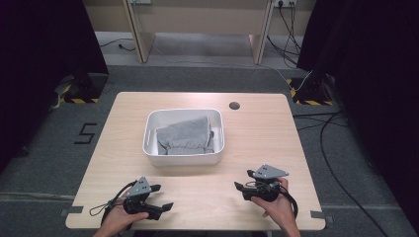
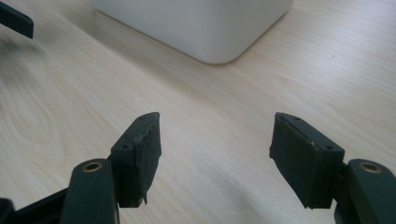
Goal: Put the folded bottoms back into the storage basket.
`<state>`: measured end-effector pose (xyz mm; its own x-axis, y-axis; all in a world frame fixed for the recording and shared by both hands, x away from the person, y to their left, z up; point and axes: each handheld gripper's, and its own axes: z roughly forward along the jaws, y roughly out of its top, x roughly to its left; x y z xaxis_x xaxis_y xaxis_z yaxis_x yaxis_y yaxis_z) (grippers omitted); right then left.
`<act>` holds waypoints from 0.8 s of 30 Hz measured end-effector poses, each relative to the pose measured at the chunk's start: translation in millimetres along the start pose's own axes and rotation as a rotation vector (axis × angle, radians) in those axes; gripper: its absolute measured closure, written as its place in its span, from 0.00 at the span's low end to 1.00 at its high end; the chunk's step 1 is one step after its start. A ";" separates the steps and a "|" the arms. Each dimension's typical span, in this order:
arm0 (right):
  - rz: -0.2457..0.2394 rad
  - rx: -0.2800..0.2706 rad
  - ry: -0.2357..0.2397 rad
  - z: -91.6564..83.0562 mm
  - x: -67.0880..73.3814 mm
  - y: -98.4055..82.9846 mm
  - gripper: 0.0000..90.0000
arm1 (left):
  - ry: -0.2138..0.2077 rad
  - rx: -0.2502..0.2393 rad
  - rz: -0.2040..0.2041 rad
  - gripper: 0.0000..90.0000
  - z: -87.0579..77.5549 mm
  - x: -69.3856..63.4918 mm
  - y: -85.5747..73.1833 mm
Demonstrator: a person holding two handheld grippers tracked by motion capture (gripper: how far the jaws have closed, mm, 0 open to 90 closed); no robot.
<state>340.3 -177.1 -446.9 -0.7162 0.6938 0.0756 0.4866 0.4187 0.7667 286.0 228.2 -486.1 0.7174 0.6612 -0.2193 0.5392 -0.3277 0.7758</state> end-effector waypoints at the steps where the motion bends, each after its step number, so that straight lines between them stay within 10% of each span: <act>1: 0.000 0.003 -0.002 0.3 0.0 -2.4 0.38 | -0.001 0.004 0.001 0.17 0.0 -0.2 -0.7; 24: 0.025 0.052 -0.024 4.2 10.9 -38.0 0.23 | 0.049 0.047 0.026 0.17 -9.7 -6.9 -22.5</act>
<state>316.0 -183.0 -477.9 -0.6916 0.7180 0.0780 0.5297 0.4308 0.7306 264.6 237.5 -496.3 0.7093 0.6842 -0.1692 0.5418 -0.3757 0.7519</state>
